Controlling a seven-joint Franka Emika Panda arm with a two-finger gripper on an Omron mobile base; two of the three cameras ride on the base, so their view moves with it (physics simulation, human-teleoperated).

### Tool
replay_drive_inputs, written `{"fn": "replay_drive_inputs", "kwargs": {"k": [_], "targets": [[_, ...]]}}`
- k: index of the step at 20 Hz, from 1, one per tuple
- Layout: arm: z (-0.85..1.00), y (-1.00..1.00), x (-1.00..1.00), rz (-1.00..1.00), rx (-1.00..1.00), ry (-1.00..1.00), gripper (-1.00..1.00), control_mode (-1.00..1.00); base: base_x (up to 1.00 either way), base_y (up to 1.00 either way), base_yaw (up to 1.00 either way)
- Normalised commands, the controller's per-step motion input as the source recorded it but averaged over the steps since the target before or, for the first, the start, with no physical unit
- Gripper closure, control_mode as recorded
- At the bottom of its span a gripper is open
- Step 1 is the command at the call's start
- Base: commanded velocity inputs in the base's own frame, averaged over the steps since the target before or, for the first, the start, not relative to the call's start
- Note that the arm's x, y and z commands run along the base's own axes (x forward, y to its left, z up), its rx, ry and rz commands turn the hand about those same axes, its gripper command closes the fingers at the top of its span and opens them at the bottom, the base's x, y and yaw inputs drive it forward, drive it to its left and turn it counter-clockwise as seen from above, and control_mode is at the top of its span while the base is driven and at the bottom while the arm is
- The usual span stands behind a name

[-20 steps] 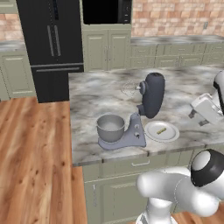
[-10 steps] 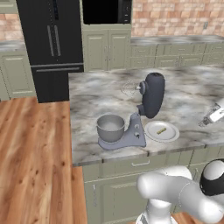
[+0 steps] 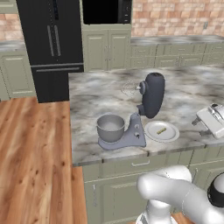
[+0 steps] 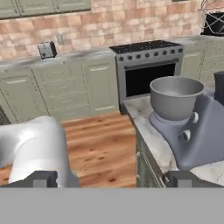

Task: Add butter and sugar cubes to the stand mixer bowl and then turn on the stand mixer to begin making frosting.

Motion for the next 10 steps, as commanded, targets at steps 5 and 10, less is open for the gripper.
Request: {"fn": "replay_drive_inputs", "kwargs": {"k": [5, 10], "targets": [[0.00, 0.02, 0.67, 0.24, 0.01, -0.27, -1.00, -1.00, 0.00, 0.00, 0.00], [-0.27, 0.00, 0.76, 0.20, 0.00, -0.10, -1.00, -1.00, 0.00, 0.00, 0.00]]}}
